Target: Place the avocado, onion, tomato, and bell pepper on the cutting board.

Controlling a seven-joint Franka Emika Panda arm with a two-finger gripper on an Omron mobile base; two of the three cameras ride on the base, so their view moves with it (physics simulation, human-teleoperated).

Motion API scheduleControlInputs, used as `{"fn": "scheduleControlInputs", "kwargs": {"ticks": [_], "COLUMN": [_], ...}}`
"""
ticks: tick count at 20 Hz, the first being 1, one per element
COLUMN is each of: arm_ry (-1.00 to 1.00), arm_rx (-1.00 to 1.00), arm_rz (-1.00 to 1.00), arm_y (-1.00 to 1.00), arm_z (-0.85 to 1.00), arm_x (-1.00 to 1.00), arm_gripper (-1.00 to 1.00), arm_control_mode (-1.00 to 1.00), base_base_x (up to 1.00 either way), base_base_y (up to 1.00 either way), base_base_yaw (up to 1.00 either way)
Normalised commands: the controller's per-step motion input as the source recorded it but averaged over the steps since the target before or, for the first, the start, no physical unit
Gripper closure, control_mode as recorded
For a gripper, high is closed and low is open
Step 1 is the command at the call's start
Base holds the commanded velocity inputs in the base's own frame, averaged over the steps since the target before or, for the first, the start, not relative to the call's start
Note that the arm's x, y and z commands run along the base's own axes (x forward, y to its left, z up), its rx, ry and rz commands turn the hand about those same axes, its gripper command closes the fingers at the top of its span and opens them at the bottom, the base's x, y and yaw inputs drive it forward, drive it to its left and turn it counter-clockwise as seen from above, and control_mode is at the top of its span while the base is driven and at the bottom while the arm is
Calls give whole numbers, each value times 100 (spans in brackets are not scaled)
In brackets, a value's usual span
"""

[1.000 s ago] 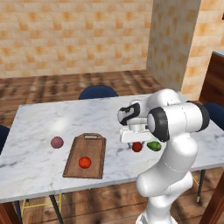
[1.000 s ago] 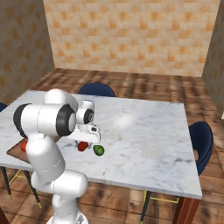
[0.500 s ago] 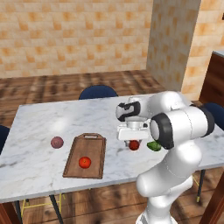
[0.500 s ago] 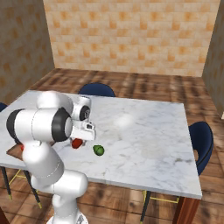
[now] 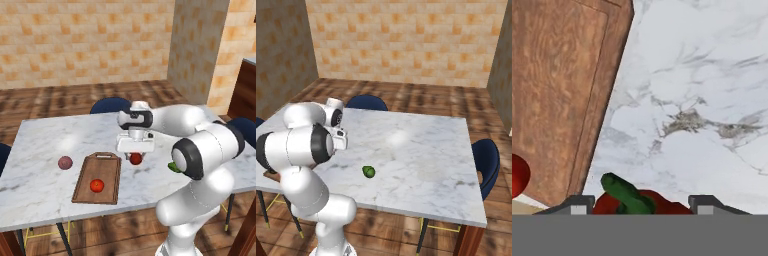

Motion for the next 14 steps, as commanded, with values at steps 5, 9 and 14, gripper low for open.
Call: {"fn": "scheduleControlInputs", "kwargs": {"ticks": [5,9,14], "arm_ry": [0,-4,-6], "arm_rx": [1,0,0], "arm_rz": [4,5,2], "arm_y": [63,70,69], "arm_z": [5,0,0], "arm_x": [31,33,14], "arm_gripper": [100,100,100], "arm_control_mode": [-100,-100,-100], "base_base_x": [0,0,0], "base_base_y": [0,0,0], "base_base_yaw": [0,0,0]}}
